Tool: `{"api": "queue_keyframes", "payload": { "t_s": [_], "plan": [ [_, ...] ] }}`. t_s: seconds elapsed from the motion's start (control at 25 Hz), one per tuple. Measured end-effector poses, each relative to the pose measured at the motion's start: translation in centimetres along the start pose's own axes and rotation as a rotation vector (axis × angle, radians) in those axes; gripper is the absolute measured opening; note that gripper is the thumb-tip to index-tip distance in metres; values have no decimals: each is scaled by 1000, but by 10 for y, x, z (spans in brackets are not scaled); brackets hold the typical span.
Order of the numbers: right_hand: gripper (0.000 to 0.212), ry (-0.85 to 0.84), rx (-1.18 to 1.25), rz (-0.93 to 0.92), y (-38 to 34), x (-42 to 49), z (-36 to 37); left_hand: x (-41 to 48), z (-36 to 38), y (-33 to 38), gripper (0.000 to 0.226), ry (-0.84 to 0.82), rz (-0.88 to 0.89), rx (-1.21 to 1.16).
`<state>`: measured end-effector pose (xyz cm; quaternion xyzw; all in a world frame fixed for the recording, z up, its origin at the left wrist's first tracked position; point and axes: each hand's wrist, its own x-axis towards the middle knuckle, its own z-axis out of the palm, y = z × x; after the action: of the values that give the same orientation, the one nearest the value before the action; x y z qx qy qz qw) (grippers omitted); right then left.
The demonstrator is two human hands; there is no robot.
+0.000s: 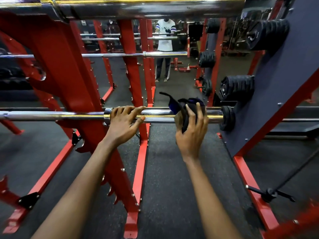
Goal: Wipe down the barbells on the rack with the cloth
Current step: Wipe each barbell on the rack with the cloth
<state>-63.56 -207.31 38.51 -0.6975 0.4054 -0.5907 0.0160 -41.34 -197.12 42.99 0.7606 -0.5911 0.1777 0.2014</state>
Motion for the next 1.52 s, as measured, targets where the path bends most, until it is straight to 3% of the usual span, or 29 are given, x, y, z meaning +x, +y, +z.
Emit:
{"api": "queue_keyframes", "payload": {
  "t_s": [0.28,0.44,0.56,0.64,0.8,0.88,1.0,1.08,1.12,1.24,1.4,1.52],
  "plan": [
    [57,396,445,482,-22,-8,10,0,0,1,50,17,-4,-25],
    [43,540,924,1003,-25,-3,9,-1,1,2,52,23,-11,-18],
    [31,389,1272,1372,-12,14,-7,-1,0,3,52,14,-20,-32],
    [43,244,1456,1446,-7,25,-25,-1,-1,3,52,9,-25,-28],
    [77,27,1562,1414,-18,19,-43,-1,0,3,52,17,-31,-28],
    [78,-117,1515,1432,-31,7,-42,-1,1,2,51,7,-30,-22],
    [45,-100,1385,1420,-50,-5,-25,0,0,-1,52,-35,-25,-24],
    [16,78,1127,1347,-62,-11,-11,3,-5,-4,56,-84,-13,-55],
    [12,151,1019,1265,-68,-15,-7,4,-8,-6,57,-107,-1,-83],
    [41,230,680,924,-73,-29,-3,4,-20,-18,56,-123,51,-135],
    [42,203,347,522,-58,-30,-2,-9,-22,-52,60,-82,31,51],
    [47,87,111,334,-59,-25,5,-15,-20,-71,58,-107,32,15]
  ]
}}
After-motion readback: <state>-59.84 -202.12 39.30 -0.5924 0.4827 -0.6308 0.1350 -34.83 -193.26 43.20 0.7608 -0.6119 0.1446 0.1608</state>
